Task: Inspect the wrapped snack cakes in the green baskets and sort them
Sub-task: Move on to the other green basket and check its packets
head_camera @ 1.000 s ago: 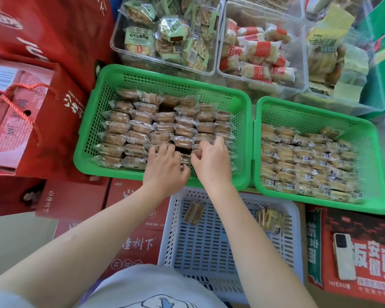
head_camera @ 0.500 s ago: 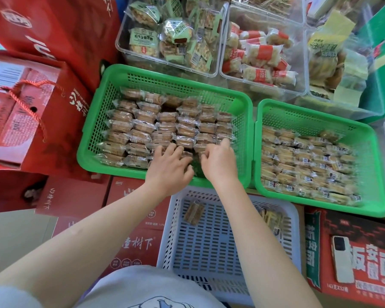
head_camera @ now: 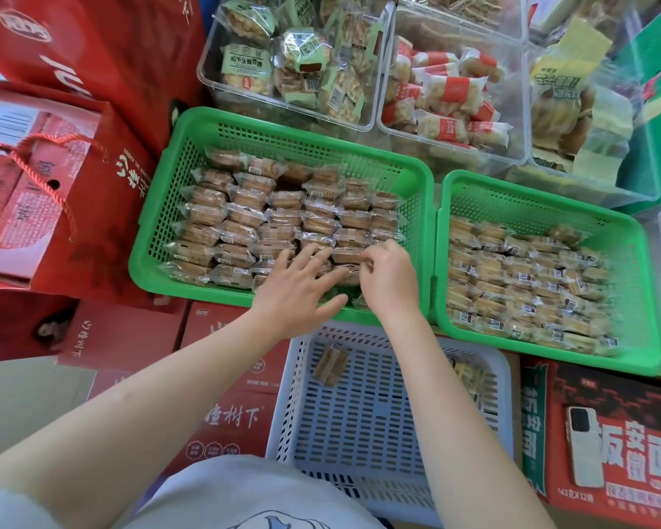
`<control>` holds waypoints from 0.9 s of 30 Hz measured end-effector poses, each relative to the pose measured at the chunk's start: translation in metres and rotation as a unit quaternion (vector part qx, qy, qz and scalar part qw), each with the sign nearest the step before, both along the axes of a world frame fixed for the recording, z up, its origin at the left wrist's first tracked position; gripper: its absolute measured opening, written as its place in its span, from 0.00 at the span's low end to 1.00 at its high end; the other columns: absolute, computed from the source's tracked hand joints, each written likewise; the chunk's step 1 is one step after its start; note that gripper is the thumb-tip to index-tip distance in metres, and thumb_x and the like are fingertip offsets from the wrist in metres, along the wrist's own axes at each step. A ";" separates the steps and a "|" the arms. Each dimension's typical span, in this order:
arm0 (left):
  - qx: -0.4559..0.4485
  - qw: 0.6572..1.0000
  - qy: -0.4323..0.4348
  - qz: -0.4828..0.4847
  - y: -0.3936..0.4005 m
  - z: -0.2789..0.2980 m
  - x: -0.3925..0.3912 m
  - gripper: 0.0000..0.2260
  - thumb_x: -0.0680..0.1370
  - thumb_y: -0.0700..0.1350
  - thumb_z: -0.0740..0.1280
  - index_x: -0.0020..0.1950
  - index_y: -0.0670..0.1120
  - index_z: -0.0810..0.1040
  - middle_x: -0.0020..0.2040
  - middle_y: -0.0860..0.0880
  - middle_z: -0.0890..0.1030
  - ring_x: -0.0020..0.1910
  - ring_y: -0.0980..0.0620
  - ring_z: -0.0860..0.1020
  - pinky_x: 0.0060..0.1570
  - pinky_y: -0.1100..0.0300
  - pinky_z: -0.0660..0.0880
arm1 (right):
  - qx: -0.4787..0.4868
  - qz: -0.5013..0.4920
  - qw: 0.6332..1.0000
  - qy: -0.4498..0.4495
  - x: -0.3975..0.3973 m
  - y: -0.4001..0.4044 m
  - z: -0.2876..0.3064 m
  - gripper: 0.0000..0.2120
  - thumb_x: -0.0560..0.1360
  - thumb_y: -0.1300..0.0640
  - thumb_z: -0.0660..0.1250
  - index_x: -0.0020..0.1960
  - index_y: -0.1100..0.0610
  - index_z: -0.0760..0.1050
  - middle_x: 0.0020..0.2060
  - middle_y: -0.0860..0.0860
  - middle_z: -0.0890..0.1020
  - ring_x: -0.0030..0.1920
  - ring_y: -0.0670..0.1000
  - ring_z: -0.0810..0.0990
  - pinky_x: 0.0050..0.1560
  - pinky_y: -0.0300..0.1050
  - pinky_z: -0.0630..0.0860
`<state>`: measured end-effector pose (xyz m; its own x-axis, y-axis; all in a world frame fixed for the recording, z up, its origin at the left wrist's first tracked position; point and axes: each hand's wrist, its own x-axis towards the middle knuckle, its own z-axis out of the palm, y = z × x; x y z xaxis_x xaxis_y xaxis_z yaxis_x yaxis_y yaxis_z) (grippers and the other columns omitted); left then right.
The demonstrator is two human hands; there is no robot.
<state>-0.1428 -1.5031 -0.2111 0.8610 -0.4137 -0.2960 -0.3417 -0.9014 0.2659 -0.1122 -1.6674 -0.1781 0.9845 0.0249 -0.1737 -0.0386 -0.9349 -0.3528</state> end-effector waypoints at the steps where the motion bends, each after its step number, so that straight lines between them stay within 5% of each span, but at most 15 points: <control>1: -0.001 1.000 0.013 -0.006 -0.003 0.000 0.001 0.29 0.82 0.67 0.42 0.81 0.59 0.57 0.83 0.48 0.50 0.82 0.46 0.45 0.77 0.40 0.47 | 0.009 -0.004 1.000 -0.011 0.004 -0.001 -0.001 0.11 0.80 0.61 0.63 0.58 0.59 0.81 0.55 0.55 0.78 0.59 0.56 0.74 0.56 0.52 0.75; 9: 0.007 0.999 0.043 0.010 -0.009 0.001 0.005 0.31 0.81 0.68 0.43 0.81 0.57 0.59 0.83 0.48 0.43 0.82 0.47 0.38 0.78 0.40 0.42 | -0.106 0.074 0.992 -0.012 0.021 0.004 -0.023 0.08 0.77 0.69 0.63 0.53 0.62 0.76 0.51 0.58 0.73 0.51 0.59 0.74 0.40 0.48 0.67; 12: 0.004 0.999 0.041 0.011 -0.009 0.001 0.005 0.31 0.81 0.68 0.43 0.81 0.58 0.59 0.83 0.48 0.42 0.81 0.48 0.38 0.78 0.40 0.42 | -0.118 0.073 0.990 -0.010 0.022 0.004 -0.024 0.07 0.76 0.69 0.62 0.53 0.63 0.75 0.55 0.61 0.74 0.52 0.61 0.75 0.40 0.48 0.66; 16: 0.003 0.999 0.031 0.015 -0.009 0.000 0.004 0.30 0.81 0.68 0.43 0.80 0.59 0.61 0.83 0.46 0.40 0.81 0.46 0.36 0.78 0.40 0.39 | -0.108 0.091 0.990 -0.007 0.022 0.005 -0.022 0.15 0.78 0.65 0.62 0.64 0.57 0.72 0.56 0.60 0.72 0.52 0.61 0.75 0.41 0.51 0.71; 24: 0.014 0.999 0.046 0.020 -0.008 -0.004 0.005 0.31 0.80 0.69 0.42 0.81 0.61 0.58 0.83 0.42 0.42 0.81 0.44 0.37 0.78 0.40 0.37 | -0.137 0.107 0.983 -0.057 0.023 0.010 -0.020 0.09 0.71 0.72 0.66 0.48 0.62 0.77 0.49 0.61 0.74 0.51 0.62 0.72 0.43 0.52 0.68; 27: 0.014 0.998 0.049 0.022 -0.008 -0.004 0.006 0.31 0.80 0.70 0.42 0.81 0.61 0.58 0.83 0.42 0.42 0.81 0.44 0.37 0.78 0.40 0.37 | -0.088 0.094 0.991 -0.038 0.020 0.008 -0.021 0.14 0.72 0.74 0.65 0.54 0.63 0.77 0.50 0.62 0.76 0.52 0.62 0.73 0.43 0.51 0.69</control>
